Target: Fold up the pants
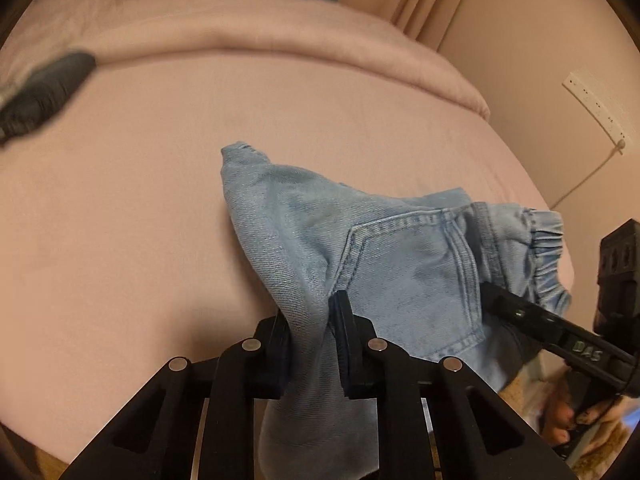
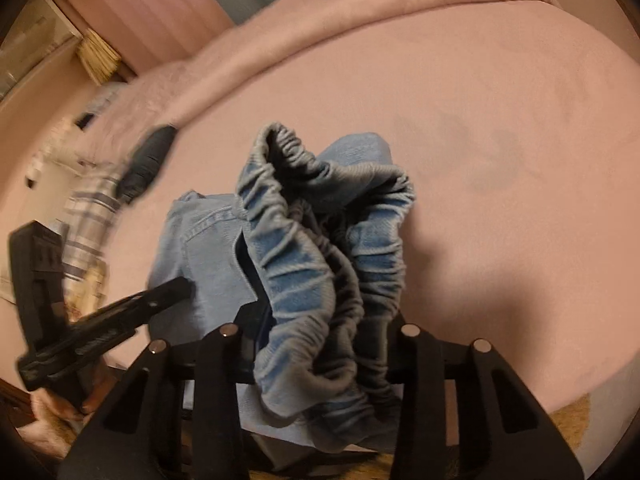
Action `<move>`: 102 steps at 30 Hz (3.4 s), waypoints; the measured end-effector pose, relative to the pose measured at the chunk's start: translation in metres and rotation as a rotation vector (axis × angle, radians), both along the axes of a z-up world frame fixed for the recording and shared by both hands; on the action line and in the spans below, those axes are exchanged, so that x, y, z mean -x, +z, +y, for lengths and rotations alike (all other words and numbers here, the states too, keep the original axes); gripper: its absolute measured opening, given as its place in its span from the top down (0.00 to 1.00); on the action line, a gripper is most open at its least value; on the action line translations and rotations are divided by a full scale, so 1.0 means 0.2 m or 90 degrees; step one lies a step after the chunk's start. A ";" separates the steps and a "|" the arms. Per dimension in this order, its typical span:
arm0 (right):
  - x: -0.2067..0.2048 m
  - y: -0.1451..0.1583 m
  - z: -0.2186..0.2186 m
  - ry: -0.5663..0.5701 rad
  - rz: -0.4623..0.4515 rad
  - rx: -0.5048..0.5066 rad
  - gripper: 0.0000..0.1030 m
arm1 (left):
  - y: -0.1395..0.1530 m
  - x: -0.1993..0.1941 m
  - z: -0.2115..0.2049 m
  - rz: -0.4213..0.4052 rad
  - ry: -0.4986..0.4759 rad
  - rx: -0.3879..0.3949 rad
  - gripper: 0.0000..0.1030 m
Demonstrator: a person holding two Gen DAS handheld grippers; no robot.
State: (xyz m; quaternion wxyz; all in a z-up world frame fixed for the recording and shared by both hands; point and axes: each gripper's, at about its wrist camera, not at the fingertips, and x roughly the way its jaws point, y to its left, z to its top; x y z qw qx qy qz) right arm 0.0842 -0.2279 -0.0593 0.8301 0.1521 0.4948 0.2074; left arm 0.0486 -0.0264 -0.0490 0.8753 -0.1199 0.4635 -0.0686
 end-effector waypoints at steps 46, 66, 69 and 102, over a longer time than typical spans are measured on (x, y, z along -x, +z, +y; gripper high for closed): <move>0.09 0.39 0.33 0.007 -0.174 0.148 0.01 | 0.20 0.16 0.35 -0.069 0.150 -0.060 0.09; 0.18 0.37 0.45 0.030 -0.167 0.170 0.01 | 0.12 0.25 0.32 -0.026 0.164 -0.056 0.09; 0.19 0.36 0.45 0.028 -0.168 0.177 0.01 | 0.12 0.25 0.32 -0.021 0.162 -0.060 0.09; 0.21 0.33 0.46 0.022 -0.166 0.197 0.00 | 0.13 0.25 0.22 -0.012 0.163 -0.098 0.09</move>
